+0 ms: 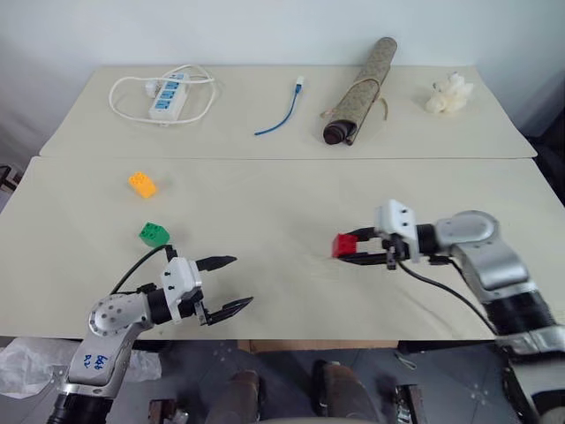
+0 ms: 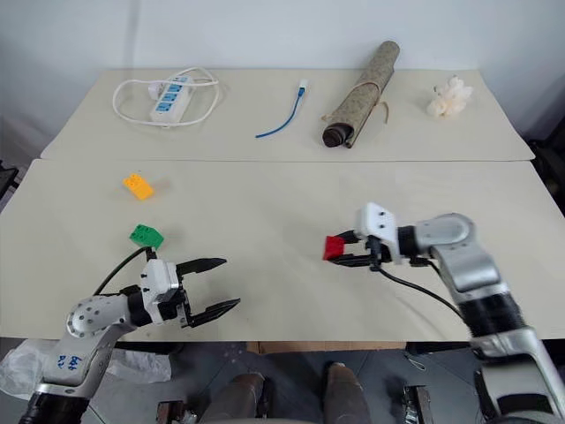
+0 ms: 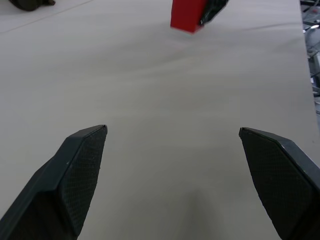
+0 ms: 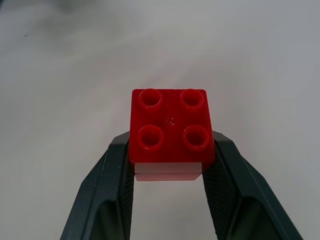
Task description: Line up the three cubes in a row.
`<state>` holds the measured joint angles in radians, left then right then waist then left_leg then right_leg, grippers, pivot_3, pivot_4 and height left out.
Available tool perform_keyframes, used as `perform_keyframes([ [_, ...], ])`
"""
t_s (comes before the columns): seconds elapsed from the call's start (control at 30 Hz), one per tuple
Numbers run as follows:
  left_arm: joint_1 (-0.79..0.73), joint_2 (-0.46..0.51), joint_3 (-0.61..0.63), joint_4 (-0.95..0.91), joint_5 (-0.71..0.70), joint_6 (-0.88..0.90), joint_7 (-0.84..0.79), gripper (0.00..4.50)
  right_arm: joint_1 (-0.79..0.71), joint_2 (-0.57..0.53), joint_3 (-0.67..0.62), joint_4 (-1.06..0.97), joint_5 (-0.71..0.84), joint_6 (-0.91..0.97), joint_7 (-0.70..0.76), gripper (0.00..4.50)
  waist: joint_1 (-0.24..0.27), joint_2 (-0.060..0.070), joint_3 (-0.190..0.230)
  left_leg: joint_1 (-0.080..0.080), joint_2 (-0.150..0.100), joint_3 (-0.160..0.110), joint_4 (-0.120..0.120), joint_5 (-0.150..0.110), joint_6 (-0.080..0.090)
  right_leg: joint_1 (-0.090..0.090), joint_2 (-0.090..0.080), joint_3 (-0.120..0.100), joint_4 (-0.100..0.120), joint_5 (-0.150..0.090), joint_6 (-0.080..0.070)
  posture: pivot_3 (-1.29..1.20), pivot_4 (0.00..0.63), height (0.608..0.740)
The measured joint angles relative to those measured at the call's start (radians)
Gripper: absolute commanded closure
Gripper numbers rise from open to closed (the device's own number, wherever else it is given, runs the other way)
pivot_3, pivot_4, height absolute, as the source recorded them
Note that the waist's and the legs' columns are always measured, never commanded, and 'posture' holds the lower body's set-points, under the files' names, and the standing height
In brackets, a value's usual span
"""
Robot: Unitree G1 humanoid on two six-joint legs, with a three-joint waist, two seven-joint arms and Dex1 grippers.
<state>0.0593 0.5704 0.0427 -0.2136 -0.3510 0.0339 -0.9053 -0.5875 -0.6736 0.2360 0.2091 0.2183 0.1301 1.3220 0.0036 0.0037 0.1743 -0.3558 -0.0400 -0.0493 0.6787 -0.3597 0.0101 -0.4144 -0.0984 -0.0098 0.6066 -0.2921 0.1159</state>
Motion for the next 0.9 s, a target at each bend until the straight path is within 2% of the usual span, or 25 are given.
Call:
perform_keyframes([
  [0.1,0.03,0.003,0.01,-0.062,0.0,0.015,0.025,0.0,-0.037,0.053,0.037,0.105,-0.034,-0.061,0.029,3.01,-0.003,0.0,0.0,0.0,0.0,0.0,0.0,-0.001,0.0,0.0,0.0,0.0,0.001,0.0,0.0,0.0,0.15,0.74],
  [0.27,0.088,0.019,0.063,-0.122,-0.007,0.038,0.051,0.0,-0.076,0.069,0.037,0.207,-0.052,-0.162,0.064,3.01,-0.007,0.0,0.0,0.0,0.001,0.0,0.0,-0.001,0.0,0.0,0.001,0.0,0.0,0.0,0.0,0.0,0.15,0.74],
  [0.33,0.101,0.02,0.074,-0.127,-0.006,0.04,0.063,0.0,-0.091,0.082,0.037,0.237,-0.058,-0.18,0.071,2.26,-0.007,0.0,0.0,0.001,0.001,0.0,0.001,-0.001,0.0,0.001,0.001,0.0,0.0,0.0,0.0,0.0,0.15,0.74],
  [0.57,0.175,0.003,0.118,-0.155,0.0,0.029,0.122,0.0,-0.097,0.1,0.026,0.264,-0.057,-0.193,0.096,0.04,-0.008,0.0,0.0,0.001,0.001,0.001,0.001,-0.001,-0.001,0.0,0.001,0.0,0.001,0.0,0.0,0.0,0.15,0.74],
  [0.7,0.273,-0.068,0.203,-0.158,-0.001,-0.006,0.194,0.0,-0.053,0.065,-0.036,0.193,-0.008,-0.204,0.108,0.04,-0.006,0.0,0.0,0.0,0.001,0.0,0.001,-0.001,0.0,0.0,0.001,0.0,0.0,0.0,0.0,0.0,0.15,0.74],
  [0.9,0.46,-0.257,0.423,-0.148,0.024,-0.142,0.372,0.0,0.143,0.066,-0.222,0.053,0.207,-0.19,0.115,0.04,-0.002,0.0,0.0,0.001,0.001,0.001,0.001,-0.004,0.002,0.003,0.001,0.0,-0.004,0.0,0.0,0.0,0.15,0.74],
])
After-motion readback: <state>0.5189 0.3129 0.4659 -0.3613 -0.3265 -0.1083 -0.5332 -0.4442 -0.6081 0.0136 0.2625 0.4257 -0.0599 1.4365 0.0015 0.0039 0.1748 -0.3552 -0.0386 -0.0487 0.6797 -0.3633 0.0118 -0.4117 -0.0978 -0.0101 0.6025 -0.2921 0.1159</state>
